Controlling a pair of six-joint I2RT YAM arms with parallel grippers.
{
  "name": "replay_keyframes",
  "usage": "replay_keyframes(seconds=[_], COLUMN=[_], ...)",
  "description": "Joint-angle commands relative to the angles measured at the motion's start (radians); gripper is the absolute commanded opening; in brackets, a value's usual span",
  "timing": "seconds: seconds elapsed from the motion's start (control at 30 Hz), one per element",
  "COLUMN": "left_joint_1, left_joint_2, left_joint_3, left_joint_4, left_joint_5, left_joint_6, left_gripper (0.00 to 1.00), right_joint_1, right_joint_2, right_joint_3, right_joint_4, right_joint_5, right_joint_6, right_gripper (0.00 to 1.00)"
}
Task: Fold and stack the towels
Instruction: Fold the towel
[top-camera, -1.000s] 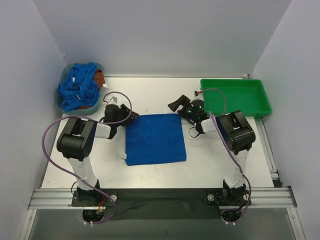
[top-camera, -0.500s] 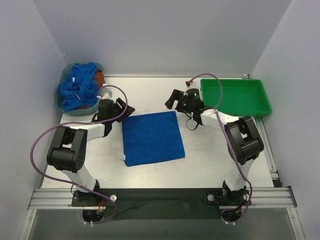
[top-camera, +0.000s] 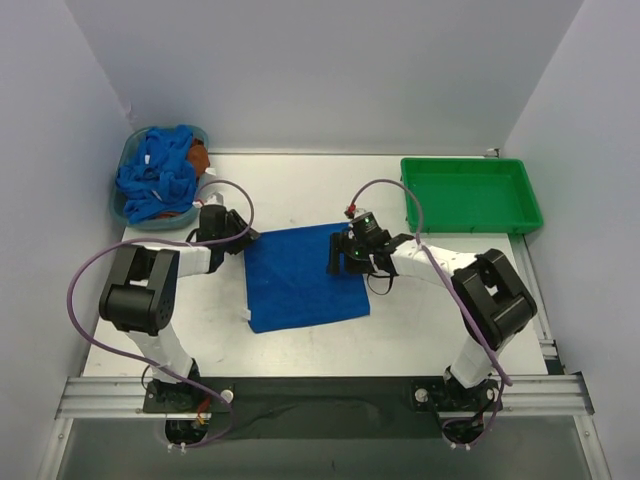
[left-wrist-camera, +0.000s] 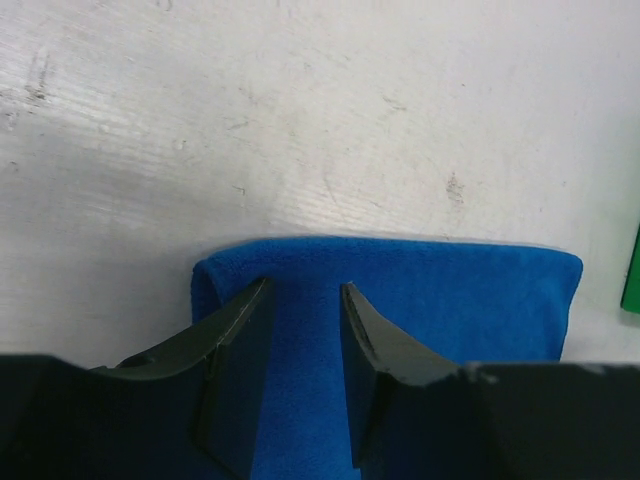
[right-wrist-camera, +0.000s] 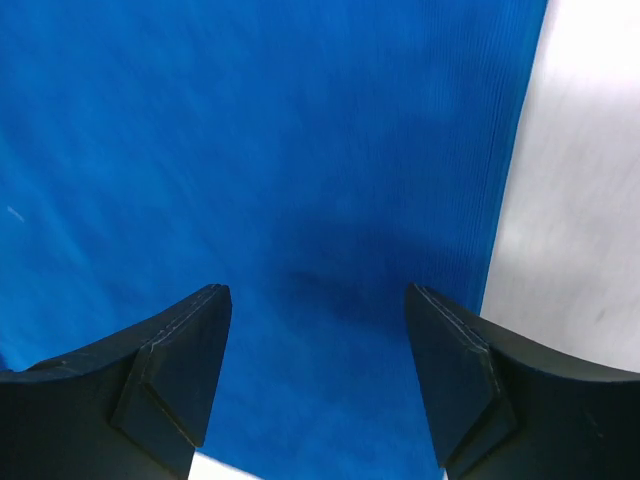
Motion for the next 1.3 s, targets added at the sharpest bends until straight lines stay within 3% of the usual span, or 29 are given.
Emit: replay_keyframes(seconds=[0.0,0.2,0.43,0.53,0.7,0.83,1.0,1.13,1.27], left_joint_1=[0.021,0.048,0.084,0.100,0.090,0.065,-0.062,-0.285,-0.407], left_joint_2=[0.014,0.020,0.055,0.051,-0.064,-0.193,-0.351,-0.402,-0.389], left_joint_3=[0.008,0.002,0.011,0.023,0.077,0.098,0.097,0.017,-0.079], left_joint_4=[0.006,0.005,0.000,-0.006,-0.136,-0.306,-0.552,-0.702,-0.750], left_joint_5=[-0.030,-0.027,-0.009,0.024,0.028,-0.008,-0.123,-0.188,-0.165], left_joint_6=[0.027,0.033,0.033,0.039,0.077,0.117,0.154,0.162,0.111], left_gripper=[0.43,0.50,0.51,0.59,0.73,0.79,0.79,0.75,0.70], right_joint_1=[0.004,0.014,0.014,0.017,0.046,0.073,0.090,0.101,0.115], right_joint_2=[-0.002,0.023,0.021,0.017,-0.012,-0.041,-0.080,-0.103,-0.106], right_joint_3=[-0.035,-0.032,-0.035,-0.030,0.019,0.066,0.071,0.049,0.013], right_joint_4=[-0.070,-0.185,-0.232,-0.239,-0.275,-0.329,-0.386,-0.430,-0.475], right_joint_5=[-0.019,-0.009,0.011,0.014,0.045,0.094,0.140,0.137,0.125], right_joint_6=[0.039,0.059,0.061,0.056,0.027,-0.007,-0.035,-0.048,-0.051], right_gripper=[0.68,0.60,0.59,0.59,0.60,0.61,0.62,0.61,0.51])
